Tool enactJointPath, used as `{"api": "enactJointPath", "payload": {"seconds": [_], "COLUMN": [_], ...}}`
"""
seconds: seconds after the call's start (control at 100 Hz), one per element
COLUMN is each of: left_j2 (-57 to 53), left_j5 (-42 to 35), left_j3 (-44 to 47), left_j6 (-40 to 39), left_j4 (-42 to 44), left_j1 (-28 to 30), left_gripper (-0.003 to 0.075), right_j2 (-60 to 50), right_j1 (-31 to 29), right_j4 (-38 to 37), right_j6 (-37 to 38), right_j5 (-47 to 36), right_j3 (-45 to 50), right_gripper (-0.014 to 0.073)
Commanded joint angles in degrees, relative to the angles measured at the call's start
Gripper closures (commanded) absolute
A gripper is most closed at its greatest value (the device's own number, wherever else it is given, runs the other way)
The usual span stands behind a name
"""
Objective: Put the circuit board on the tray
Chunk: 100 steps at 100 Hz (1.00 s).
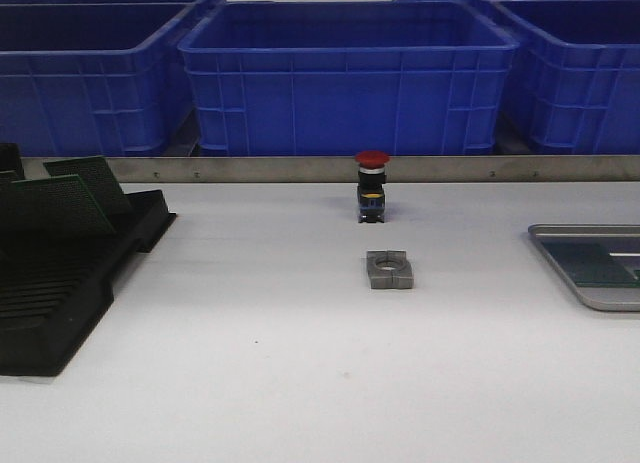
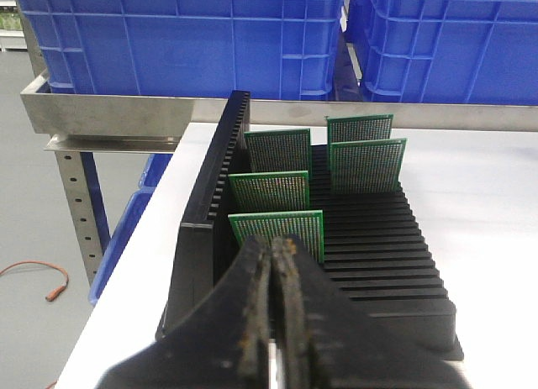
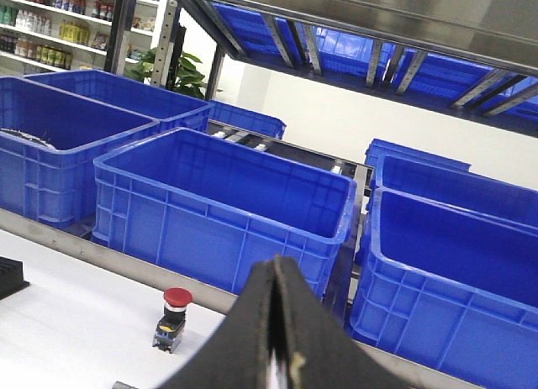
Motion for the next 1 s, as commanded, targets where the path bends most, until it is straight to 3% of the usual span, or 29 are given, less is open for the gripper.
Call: {"api": "enactJointPath", "payload": {"seconds": [0.0,0.78,0.99], "left_j2": [-1.75,-1.75,-1.75], "left_j5": [-3.80,-3.80,-3.80], "left_j3": [2.74,2.74,2.74], "left_j6": [-0.70,-0.70,-0.70], "left_j4": [-0.14,-0.14,-0.14], "left_j1": [0.04,0.04,0.04], "left_gripper": [0.0741,0.0741,0.0741], "right_j2": [-0.47,-0.47,-0.47], "right_j1": [0.09,0.87,5.24], "right_j4": [1.75,1.75,1.77], "right_j6": [-0.57,-0.62,-2.47], "right_j5": [-1.92,-1.93,-11.18], "right_j3": [-1.45,-1.45,-1.45], "right_gripper": [0.0654,0.0654,0.0654]}}
